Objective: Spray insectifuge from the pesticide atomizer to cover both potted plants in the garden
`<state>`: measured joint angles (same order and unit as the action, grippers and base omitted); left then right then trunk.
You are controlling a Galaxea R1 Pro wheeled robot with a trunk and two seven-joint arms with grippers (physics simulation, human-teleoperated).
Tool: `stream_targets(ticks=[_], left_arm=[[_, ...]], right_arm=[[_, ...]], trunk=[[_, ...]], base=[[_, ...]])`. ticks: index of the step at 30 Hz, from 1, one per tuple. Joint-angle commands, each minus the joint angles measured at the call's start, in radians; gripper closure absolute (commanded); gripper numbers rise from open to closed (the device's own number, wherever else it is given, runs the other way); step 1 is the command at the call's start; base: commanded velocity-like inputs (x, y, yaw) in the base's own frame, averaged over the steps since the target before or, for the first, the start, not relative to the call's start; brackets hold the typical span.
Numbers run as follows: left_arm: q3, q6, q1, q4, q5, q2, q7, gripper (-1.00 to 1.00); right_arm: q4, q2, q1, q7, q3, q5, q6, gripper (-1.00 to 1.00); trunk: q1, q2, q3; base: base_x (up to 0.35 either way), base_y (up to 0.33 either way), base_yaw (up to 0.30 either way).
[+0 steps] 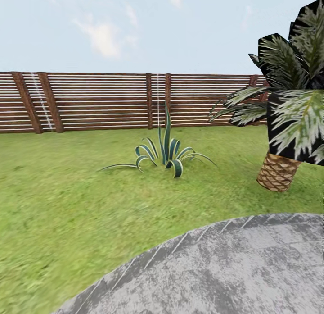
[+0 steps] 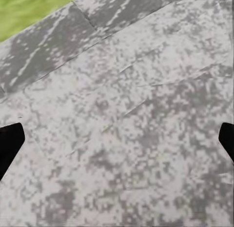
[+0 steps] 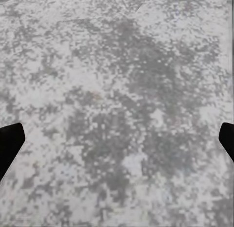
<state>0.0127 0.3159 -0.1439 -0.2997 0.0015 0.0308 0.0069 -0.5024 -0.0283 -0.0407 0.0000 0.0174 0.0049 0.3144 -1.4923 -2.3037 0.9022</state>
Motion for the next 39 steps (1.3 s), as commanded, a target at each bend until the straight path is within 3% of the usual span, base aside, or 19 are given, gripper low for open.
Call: stream_targets(ticks=[1, 39], left_arm=[[0.001, 0.003, 0.000, 0.001, 0.000, 0.000, 0.001, -1.00], [0.001, 0.003, 0.000, 0.001, 0.000, 0.000, 0.001, -1.00]], right_arm=[[0.001, 0.000, -0.001, 0.000, 0.001, 0.001, 0.003, -1.00], [0.002, 0.000, -0.001, 0.001, 0.001, 0.001, 0.003, -1.00]], trunk=[[0.000, 0.000, 0.001], [0.000, 0.000, -0.006]], base=[[0.337, 0.126, -0.260], [0.337, 0.119, -0.267]])
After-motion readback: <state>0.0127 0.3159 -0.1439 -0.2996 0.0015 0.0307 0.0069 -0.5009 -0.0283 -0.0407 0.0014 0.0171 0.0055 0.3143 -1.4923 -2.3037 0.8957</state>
